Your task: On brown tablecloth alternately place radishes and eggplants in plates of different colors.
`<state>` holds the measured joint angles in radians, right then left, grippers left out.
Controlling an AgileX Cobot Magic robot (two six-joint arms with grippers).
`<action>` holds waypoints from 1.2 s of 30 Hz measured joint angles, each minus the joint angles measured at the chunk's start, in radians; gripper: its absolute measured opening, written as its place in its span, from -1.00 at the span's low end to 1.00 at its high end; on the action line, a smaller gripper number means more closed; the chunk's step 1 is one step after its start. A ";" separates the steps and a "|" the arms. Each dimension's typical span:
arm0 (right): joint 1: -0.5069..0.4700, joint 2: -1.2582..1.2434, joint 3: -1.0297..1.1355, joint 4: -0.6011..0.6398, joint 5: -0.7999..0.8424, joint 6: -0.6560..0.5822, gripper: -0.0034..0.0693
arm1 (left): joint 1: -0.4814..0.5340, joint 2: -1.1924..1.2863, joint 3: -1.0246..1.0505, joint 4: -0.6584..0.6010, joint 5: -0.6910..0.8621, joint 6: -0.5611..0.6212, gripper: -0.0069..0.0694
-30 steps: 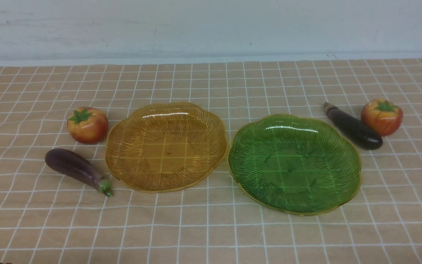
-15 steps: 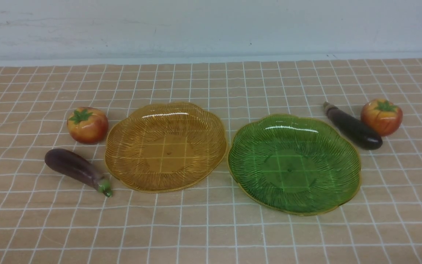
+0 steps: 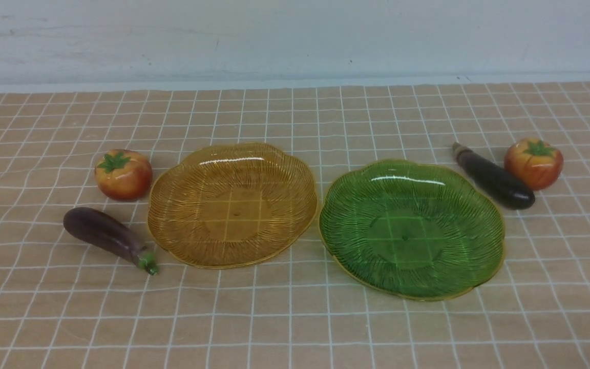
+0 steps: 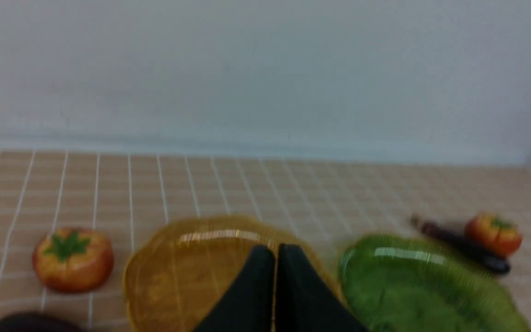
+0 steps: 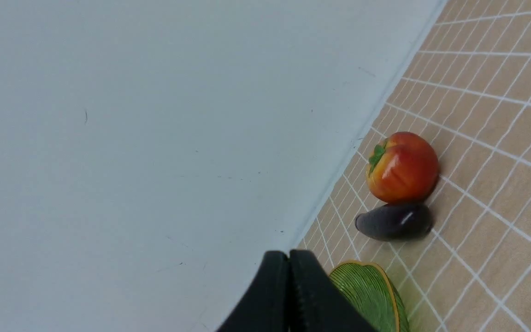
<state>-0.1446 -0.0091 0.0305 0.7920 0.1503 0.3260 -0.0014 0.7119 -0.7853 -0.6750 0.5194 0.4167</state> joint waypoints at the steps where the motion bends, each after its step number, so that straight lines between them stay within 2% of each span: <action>1: 0.000 0.000 0.000 0.003 0.000 0.001 -0.94 | 0.000 0.065 -0.025 0.049 0.040 0.000 -0.83; 3: 0.000 0.000 0.000 0.005 0.003 -0.004 -0.94 | 0.000 0.202 -0.079 0.163 0.125 -0.033 -0.83; 6: 0.000 0.000 -0.004 -0.018 0.057 -0.078 -0.94 | 0.000 0.333 -0.146 0.274 0.238 -0.120 -0.83; 9: 0.000 0.000 -0.061 -0.048 0.187 -0.198 -0.94 | 0.000 0.471 -0.243 0.386 0.369 -0.216 -0.83; 14: 0.000 0.091 -0.252 -0.069 0.410 -0.383 -0.94 | 0.001 0.634 -0.410 0.524 0.484 -0.289 -0.83; 18: 0.000 0.293 -0.432 -0.090 0.625 -0.493 -0.94 | 0.025 0.743 -0.549 0.520 0.532 -0.324 -0.83; 23: 0.000 0.558 -0.635 -0.129 0.922 -0.596 -0.94 | 0.081 0.860 -0.689 0.454 0.571 -0.323 -0.82; 26: 0.000 0.663 -0.706 -0.146 1.026 -0.650 -0.94 | 0.126 0.940 -0.776 0.430 0.591 -0.308 -0.82; 31: 0.000 0.749 -0.735 -0.147 1.054 -0.703 -0.94 | 0.154 1.044 -0.866 0.429 0.571 -0.273 -0.81; 36: 0.000 0.755 -0.736 -0.141 1.041 -0.710 -0.94 | 0.150 1.137 -0.903 0.421 0.481 -0.180 -0.67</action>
<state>-0.1446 0.7462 -0.7057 0.6513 1.1913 -0.3844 0.1484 1.8488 -1.6878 -0.2542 1.0000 0.2371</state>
